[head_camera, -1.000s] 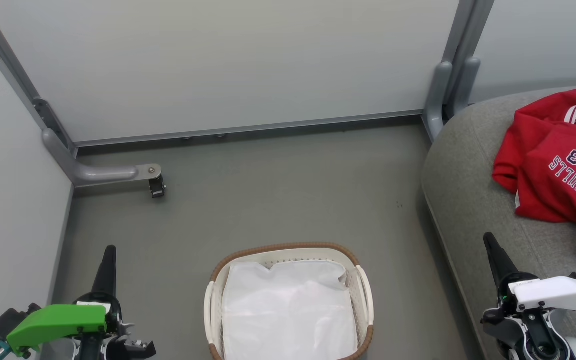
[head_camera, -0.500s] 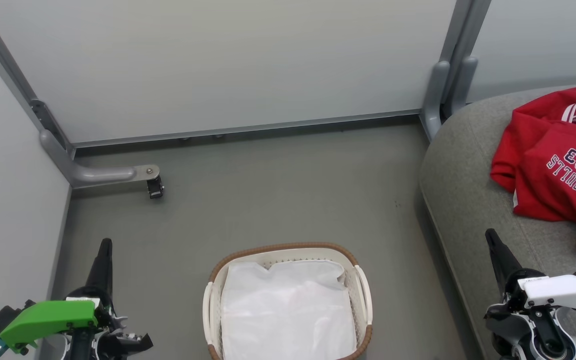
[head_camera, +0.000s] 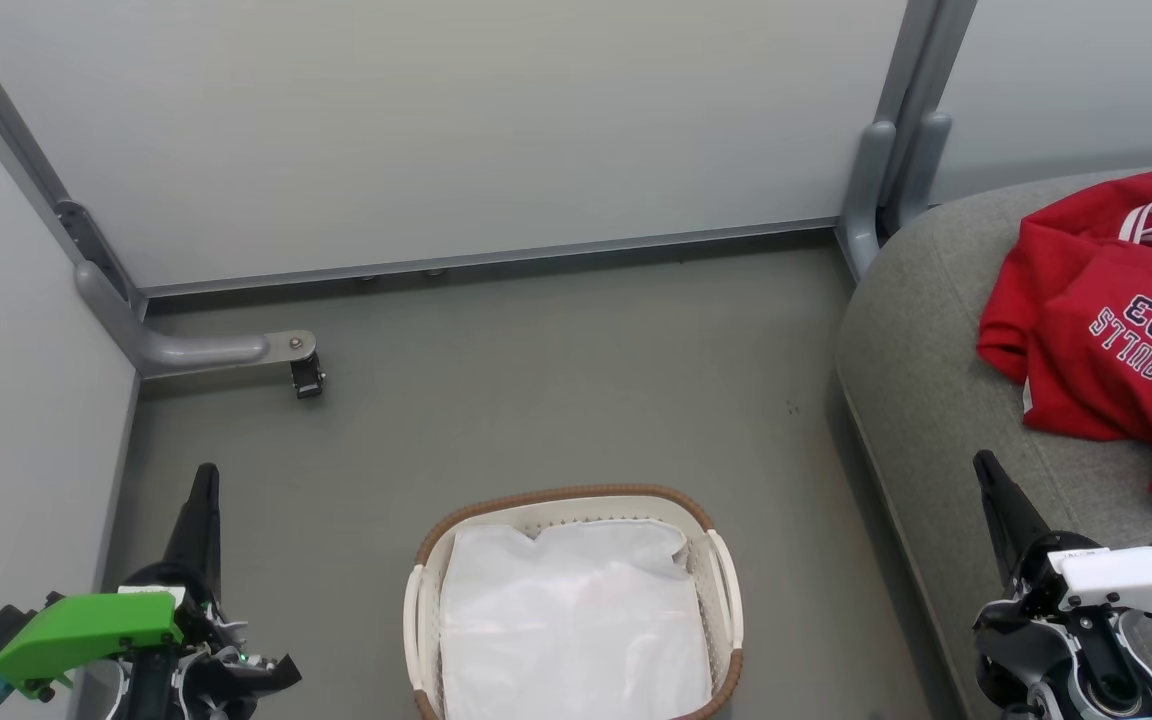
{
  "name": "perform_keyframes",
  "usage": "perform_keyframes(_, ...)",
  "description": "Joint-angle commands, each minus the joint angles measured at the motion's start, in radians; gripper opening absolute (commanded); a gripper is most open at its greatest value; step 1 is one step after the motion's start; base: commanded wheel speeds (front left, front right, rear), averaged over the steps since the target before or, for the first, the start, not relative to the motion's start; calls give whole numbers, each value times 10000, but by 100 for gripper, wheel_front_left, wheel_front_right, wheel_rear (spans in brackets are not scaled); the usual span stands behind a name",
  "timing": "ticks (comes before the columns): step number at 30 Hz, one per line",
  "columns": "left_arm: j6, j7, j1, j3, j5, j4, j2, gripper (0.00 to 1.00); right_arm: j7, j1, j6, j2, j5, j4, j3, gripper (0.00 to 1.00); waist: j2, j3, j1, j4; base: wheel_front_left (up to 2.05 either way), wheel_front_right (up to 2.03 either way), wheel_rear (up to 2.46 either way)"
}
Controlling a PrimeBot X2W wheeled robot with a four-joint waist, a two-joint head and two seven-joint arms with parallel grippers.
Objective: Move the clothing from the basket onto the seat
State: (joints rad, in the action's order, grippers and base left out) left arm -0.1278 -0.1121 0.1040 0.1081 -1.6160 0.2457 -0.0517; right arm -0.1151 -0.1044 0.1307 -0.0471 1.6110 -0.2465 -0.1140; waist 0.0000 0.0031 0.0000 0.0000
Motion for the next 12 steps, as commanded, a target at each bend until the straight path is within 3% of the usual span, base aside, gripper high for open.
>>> perform_keyframes(1,-65,0,98,48,-16,-12,-49,0,-15,-76,0,-58,37,43,-22,0,0,0,0,0,0,0,0)
perform_keyframes(12,-65,-11,99,57,-3,-13,-38,0,-14,-74,0,-58,38,43,-20,0,0,0,0,0,0,0,0)
